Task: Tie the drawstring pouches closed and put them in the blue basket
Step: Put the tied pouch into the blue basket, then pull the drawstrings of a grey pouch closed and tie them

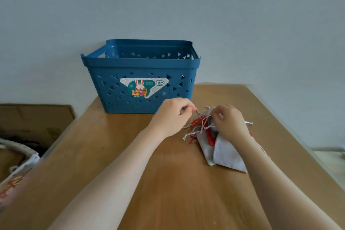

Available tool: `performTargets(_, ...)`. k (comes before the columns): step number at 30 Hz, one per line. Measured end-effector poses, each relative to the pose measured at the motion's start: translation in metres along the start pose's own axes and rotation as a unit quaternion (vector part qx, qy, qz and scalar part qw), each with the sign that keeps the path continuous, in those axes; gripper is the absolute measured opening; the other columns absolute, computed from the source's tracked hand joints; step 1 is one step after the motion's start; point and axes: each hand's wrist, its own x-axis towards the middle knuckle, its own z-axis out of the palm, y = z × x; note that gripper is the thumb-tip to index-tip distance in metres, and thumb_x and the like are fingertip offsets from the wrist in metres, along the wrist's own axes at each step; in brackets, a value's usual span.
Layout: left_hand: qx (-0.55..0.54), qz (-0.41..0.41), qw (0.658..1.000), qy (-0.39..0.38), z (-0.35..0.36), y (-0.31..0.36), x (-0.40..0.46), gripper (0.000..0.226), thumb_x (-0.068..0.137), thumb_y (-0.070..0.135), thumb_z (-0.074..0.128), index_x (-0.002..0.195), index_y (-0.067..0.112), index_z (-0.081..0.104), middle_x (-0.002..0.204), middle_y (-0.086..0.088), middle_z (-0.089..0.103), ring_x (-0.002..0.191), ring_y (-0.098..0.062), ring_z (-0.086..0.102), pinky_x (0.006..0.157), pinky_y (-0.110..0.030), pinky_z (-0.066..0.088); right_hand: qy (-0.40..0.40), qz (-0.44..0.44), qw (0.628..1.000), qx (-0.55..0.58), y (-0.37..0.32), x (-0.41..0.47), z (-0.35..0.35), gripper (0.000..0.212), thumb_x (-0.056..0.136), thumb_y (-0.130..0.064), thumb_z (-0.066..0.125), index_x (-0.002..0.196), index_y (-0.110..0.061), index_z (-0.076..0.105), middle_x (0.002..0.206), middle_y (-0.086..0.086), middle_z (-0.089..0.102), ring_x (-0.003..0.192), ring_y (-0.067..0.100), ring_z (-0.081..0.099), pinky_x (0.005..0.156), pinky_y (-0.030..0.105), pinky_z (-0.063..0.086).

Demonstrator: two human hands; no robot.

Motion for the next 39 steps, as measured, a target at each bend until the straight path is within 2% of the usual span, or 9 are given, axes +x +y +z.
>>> performTargets(7,-0.012,-0.021,0.998,-0.050,0.032,-0.001,-0.033,0.022,0.096,0.018,0.046,0.097,0.021,0.068,0.080,0.020,0.056,0.073,0.001,0.055,0.061,-0.007,0.038,0.021,0.002,0.996,-0.092,0.026,-0.040,0.004,0.032,0.088,-0.012,0.047,0.118,-0.015,0.058,0.115,0.009,0.061,0.107,0.032,0.053,0.086,0.039,0.041)
performTargets(12,-0.010,-0.011,0.999,-0.043,0.047,0.004,-0.052,0.020,0.096,0.016,0.048,0.104,0.018,0.066,0.088,0.013,0.057,0.077,-0.004,0.057,0.062,-0.008,0.040,0.102,-0.038,0.985,-0.132,0.037,-0.060,0.012,0.018,0.077,-0.012,0.056,0.088,-0.012,0.071,0.088,0.009,0.066,0.091,0.037,0.055,0.075,0.037,0.028)
performTargets(17,0.052,0.069,0.996,0.021,0.044,0.015,-0.056,0.021,0.095,0.021,0.050,0.111,0.013,0.060,0.109,0.003,0.056,0.081,-0.012,0.055,0.070,-0.032,0.048,0.187,-0.134,0.972,-0.052,0.003,-0.058,-0.013,0.008,0.074,-0.021,0.061,0.077,-0.015,0.067,0.078,0.002,0.064,0.082,0.032,0.055,0.074,0.030,0.019)
performTargets(23,-0.050,-0.052,0.987,0.144,0.033,0.038,-0.044,0.025,0.096,0.037,0.044,0.100,0.013,0.050,0.082,0.009,0.055,0.078,-0.014,0.052,0.062,-0.027,0.033,0.050,-0.225,0.965,0.128,-0.029,-0.049,-0.025,0.013,0.089,-0.014,0.055,0.078,-0.008,0.056,0.059,-0.015,0.042,0.056,0.005,0.042,0.055,0.018,0.032)
performTargets(27,-0.005,-0.070,0.987,0.142,0.031,0.026,-0.037,0.025,0.100,0.032,0.037,0.090,0.013,0.049,0.080,-0.003,0.059,0.075,-0.024,0.053,0.061,-0.034,0.035,0.004,-0.228,0.964,0.139,-0.039,-0.049,-0.014,0.039,0.091,-0.016,0.057,0.063,-0.029,0.034,0.054,-0.013,0.037,0.051,0.003,0.039,0.052,0.014,0.031)
performTargets(31,0.024,-0.082,0.984,0.155,0.025,0.006,-0.035,0.035,0.101,0.029,0.034,0.077,0.007,0.046,0.065,-0.002,0.050,0.060,-0.018,0.046,0.052,-0.030,0.026,-0.146,-0.212,0.963,0.081,-0.035,-0.047,-0.010,0.038,0.093,-0.021,0.055,0.062,-0.026,0.032,0.058,-0.010,0.038,0.054,0.005,0.037,0.057,0.014,0.033)
performTargets(34,0.034,-0.089,0.988,0.119,0.023,0.002,-0.038,0.044,0.101,0.032,0.033,0.063,0.011,0.040,0.058,-0.002,0.044,0.055,-0.015,0.041,0.048,-0.024,0.026,-0.169,-0.188,0.965,0.076,-0.027,-0.046,-0.009,0.009,0.094,-0.024,0.052,0.085,-0.025,0.051,0.073,-0.016,0.052,0.067,0.001,0.046,0.061,0.017,0.032)
performTargets(36,0.020,-0.113,0.988,0.104,0.020,0.000,-0.040,0.049,0.101,0.034,0.034,0.057,0.011,0.031,0.053,0.000,0.037,0.051,-0.014,0.035,0.046,-0.024,0.022,-0.192,-0.157,0.967,0.062,-0.020,-0.044,-0.010,0.024,0.094,-0.025,0.052,0.117,-0.022,0.054,0.098,-0.009,0.062,0.089,0.008,0.055,0.076,0.020,0.037)
performTargets(39,-0.112,-0.174,0.974,0.089,0.014,-0.005,-0.041,0.046,0.098,0.034,0.038,0.059,0.012,0.029,0.051,0.000,0.030,0.051,-0.016,0.030,0.055,-0.031,0.026,-0.242,-0.142,0.960,0.026,-0.012,-0.044,-0.014,0.033,0.095,-0.019,0.049,0.128,-0.022,0.050,0.114,-0.002,0.061,0.106,0.016,0.054,0.085,0.020,0.036)
